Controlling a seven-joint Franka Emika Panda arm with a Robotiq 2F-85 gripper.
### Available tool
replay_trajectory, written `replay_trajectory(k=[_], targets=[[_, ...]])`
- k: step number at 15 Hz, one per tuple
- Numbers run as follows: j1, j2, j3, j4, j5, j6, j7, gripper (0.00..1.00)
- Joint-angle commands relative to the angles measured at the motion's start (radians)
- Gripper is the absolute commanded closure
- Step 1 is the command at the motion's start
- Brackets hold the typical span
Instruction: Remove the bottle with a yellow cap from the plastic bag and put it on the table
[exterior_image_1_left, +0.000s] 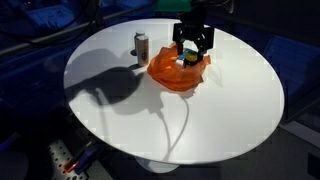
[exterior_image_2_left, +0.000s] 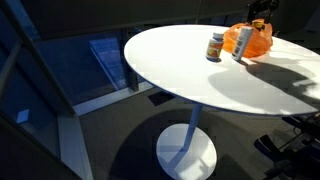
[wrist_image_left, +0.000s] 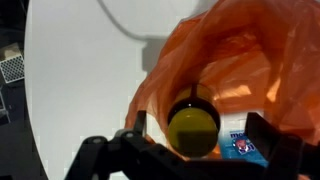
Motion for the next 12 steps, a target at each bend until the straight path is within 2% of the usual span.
replay_trajectory(k=[1, 3, 5, 9, 11, 12], targets=[[-0.004, 0.033, -0.001, 0.056, -0.013, -0.004, -0.004, 0.00], [-0.004, 0.042, -0.002, 0.070, -0.012, -0.005, -0.003, 0.00], [-0.004, 0.046, -0.001, 0.079, -0.008, -0.010, -0.007, 0.26], [-0.002, 0.030, 0.002, 0.070, -0.008, -0.023, -0.015, 0.60], [-0.001, 0.019, 0.003, 0.069, -0.007, -0.031, -0.020, 0.73], [0.000, 0.012, 0.002, 0.069, -0.008, -0.034, -0.019, 0.76]])
